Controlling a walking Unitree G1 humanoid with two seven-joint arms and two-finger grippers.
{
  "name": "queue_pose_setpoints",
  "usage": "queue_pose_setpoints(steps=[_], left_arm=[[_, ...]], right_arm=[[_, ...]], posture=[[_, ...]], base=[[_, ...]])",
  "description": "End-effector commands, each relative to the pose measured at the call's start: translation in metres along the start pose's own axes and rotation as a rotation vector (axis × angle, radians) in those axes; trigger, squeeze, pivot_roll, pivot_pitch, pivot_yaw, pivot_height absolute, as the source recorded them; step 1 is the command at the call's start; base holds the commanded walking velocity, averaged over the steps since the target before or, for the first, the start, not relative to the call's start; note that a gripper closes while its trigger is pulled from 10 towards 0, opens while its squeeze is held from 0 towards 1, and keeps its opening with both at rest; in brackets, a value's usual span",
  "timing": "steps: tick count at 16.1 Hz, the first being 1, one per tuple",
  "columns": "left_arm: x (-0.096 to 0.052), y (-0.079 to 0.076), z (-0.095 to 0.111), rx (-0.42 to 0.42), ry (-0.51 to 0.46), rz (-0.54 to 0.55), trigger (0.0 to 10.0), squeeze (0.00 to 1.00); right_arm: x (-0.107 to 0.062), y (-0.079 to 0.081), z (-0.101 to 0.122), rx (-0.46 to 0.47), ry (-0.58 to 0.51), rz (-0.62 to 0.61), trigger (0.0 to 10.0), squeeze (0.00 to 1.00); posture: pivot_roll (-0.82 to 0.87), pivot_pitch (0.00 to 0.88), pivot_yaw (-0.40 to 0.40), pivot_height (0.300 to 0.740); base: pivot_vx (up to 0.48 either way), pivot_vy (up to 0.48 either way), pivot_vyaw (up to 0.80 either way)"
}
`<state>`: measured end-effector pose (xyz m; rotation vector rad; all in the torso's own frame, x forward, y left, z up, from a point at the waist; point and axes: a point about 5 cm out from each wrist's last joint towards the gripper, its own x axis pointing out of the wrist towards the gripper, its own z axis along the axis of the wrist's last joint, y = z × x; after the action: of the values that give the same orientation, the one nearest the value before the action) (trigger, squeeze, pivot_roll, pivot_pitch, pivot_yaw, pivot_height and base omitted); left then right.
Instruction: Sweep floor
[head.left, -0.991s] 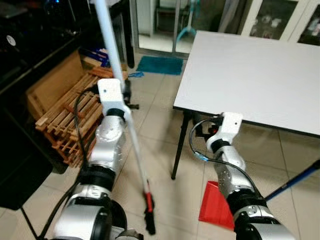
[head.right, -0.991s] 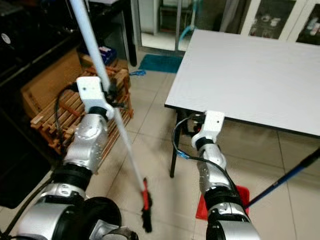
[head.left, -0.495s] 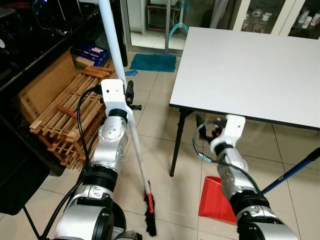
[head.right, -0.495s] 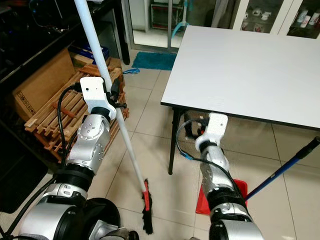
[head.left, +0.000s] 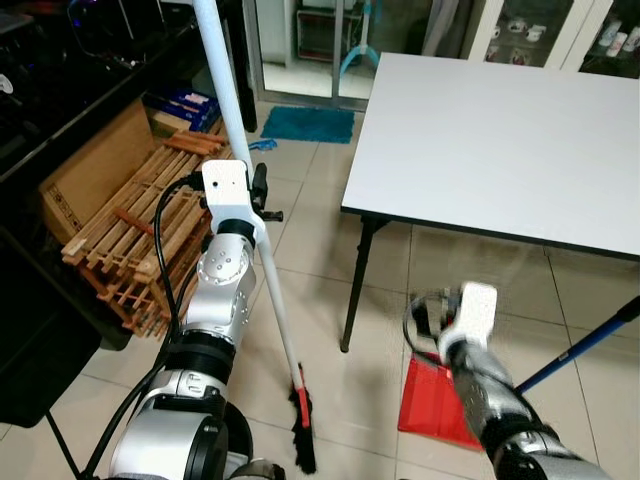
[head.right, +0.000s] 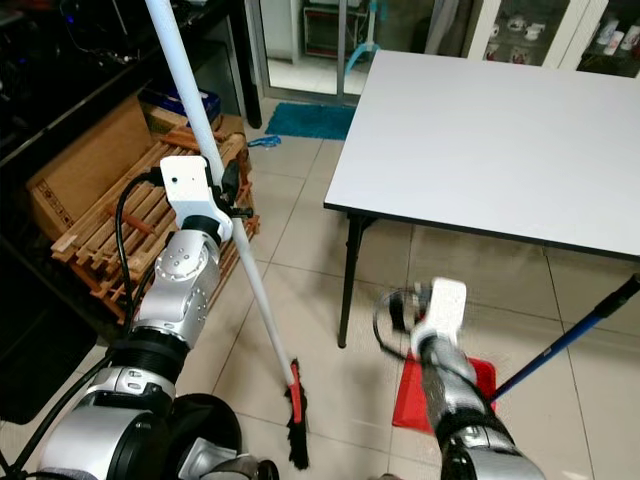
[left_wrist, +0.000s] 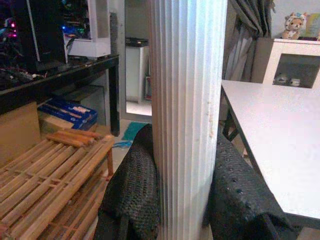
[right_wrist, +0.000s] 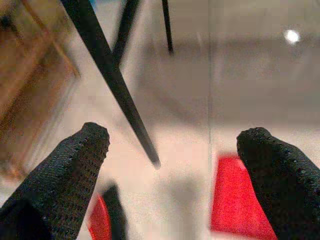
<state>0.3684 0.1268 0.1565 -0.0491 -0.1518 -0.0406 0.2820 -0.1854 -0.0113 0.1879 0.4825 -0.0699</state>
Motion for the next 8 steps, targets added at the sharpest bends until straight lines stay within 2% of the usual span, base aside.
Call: queue_pose_setpoints(steps=[1,3,5,6,8], left_arm=[[0.000,-0.002,-0.001,0.022,0.004,-0.016,10.0,0.00],[0.001,-0.002,0.001,0.025,-0.006,-0.018,10.0,0.00],[0.001,-0.001,0.001,0.028,-0.007,-0.017,10.0,0.00],[0.000,-0.001,0.000,0.038,-0.004,-0.020,10.0,0.00],[0.001,-0.001,0.001,0.035,-0.007,-0.021,10.0,0.00]], right_arm=[[-0.005,-0.008,-0.014,-0.034,0.077,-0.038,10.0,0.00],[-0.008,-0.010,-0.022,-0.012,0.083,-0.053,10.0,0.00],[-0.007,-0.007,-0.018,0.028,0.051,-0.045,10.0,0.00],[-0.006,-0.006,-0.015,0.045,0.037,-0.041,10.0,0.00],[-0.004,-0.001,-0.011,0.046,0.018,-0.021,10.0,0.00]], posture=[[-0.04,0.020,0.019,0.740],[-0.03,0.020,0.016,0.740],[-0.04,0.024,0.020,0.740],[-0.04,0.024,0.024,0.740],[-0.04,0.023,0.025,0.740]], base=[[0.000,0.000,0.00],[0.000,0.000,0.00],[0.000,0.000,0.00],[0.000,0.000,-0.62],[0.000,-0.321,-0.77]])
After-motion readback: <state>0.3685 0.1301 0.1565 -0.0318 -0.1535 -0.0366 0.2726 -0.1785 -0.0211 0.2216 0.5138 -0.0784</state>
